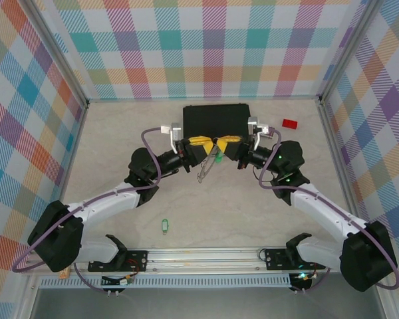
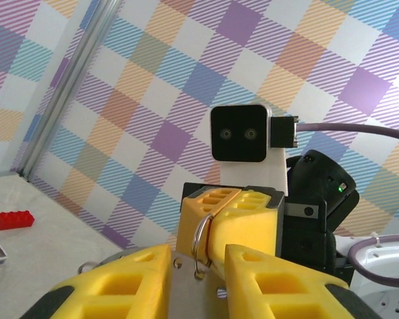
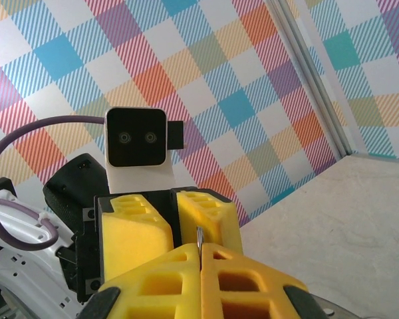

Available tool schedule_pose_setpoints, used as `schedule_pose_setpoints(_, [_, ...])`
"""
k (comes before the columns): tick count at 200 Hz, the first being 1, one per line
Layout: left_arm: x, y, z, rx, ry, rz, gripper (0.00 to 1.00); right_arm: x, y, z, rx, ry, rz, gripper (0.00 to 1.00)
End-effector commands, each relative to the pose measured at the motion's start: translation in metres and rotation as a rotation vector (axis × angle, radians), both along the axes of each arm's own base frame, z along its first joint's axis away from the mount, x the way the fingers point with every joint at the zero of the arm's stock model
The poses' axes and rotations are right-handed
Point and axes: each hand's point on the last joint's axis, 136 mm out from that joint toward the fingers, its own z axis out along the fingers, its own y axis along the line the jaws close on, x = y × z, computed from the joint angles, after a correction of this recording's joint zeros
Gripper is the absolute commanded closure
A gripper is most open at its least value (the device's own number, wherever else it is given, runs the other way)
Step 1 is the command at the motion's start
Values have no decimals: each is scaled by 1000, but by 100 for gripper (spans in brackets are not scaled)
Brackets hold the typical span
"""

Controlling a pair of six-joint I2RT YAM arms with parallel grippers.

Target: Put the keys on the keyring

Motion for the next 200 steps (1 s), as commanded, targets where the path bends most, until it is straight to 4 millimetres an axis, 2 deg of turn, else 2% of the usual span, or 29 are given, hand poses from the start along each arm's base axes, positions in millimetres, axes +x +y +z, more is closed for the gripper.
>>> schedule_pose_setpoints(1, [-11,-3,31,-72,-71,-49,75,-7,-2,27,55,-81,27,100])
schedule_pose_setpoints(21, [-10,-4,32,-79,-77,-48,79,-9,0,28,57,-84,38,100])
schedule_pose_setpoints(51, [-10,-4,33,-86,-79,-53,90,-9,-1,29,56,-86,39,100])
schedule_pose_setpoints(74, [-11,-6,33,-87,-79,-67,93,-9,-1,28,53,-86,36,100])
schedule_pose_setpoints(176, [-18,-15,28,-69,-75,-142,94,-9,-2,27,44,-85,27,100])
schedule_pose_setpoints(200, [-20,-17,25,-63,-73,-156,92,-9,-2,27,42,-87,26,100])
